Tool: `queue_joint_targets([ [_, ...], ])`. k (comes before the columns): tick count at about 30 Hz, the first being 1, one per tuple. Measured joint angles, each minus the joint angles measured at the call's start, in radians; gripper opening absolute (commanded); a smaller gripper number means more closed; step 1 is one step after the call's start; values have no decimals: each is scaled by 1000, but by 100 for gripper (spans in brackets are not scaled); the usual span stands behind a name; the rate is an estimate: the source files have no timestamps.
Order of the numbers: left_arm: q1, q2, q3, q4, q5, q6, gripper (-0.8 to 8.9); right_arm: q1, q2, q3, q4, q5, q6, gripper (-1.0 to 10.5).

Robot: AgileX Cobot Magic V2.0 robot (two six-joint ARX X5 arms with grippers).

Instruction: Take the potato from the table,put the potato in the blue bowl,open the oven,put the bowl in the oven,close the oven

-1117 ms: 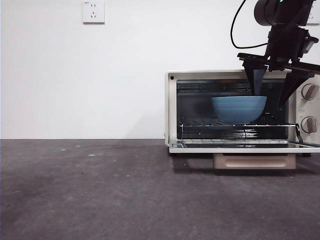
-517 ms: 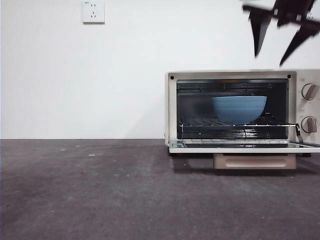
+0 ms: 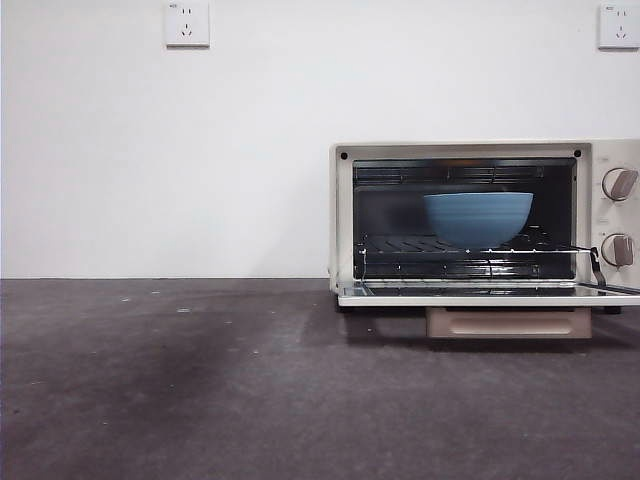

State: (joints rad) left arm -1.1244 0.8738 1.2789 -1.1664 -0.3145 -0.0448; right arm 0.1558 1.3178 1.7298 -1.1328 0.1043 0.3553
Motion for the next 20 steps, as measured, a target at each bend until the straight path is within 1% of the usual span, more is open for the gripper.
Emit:
queue_joint_targets([
  [3, 2, 87, 0, 87, 5, 8, -6, 0, -85, 0, -74, 95, -73, 280],
  [5, 16, 151, 0, 138, 24, 11, -7, 0, -144, 0, -103, 128, -118, 275],
  [6, 31, 185, 0, 163, 50, 11, -7, 0, -177, 0, -118, 142, -138, 245],
  [7, 50, 219, 0, 186, 82, 11, -7, 0, -209, 0, -133, 154, -156, 189],
  [9, 97, 278, 0, 225, 158, 12, -7, 0, -267, 0, -164, 169, -187, 104],
  [10, 127, 310, 0, 245, 207, 12, -7, 0, -295, 0, -183, 176, -201, 80],
  [13, 223, 408, 0, 311, 351, 14, -7, 0, -363, 0, -220, 180, -235, 70],
  [15, 290, 473, 0, 358, 449, 8, -7, 0, -403, 1, -220, 183, -246, 60],
  [17, 358, 534, 0, 412, 551, -10, -7, 0, -437, 1, -220, 183, -260, 59],
  [20, 458, 624, 0, 502, 709, -58, -7, 0, -487, 1, -220, 183, -277, 58],
])
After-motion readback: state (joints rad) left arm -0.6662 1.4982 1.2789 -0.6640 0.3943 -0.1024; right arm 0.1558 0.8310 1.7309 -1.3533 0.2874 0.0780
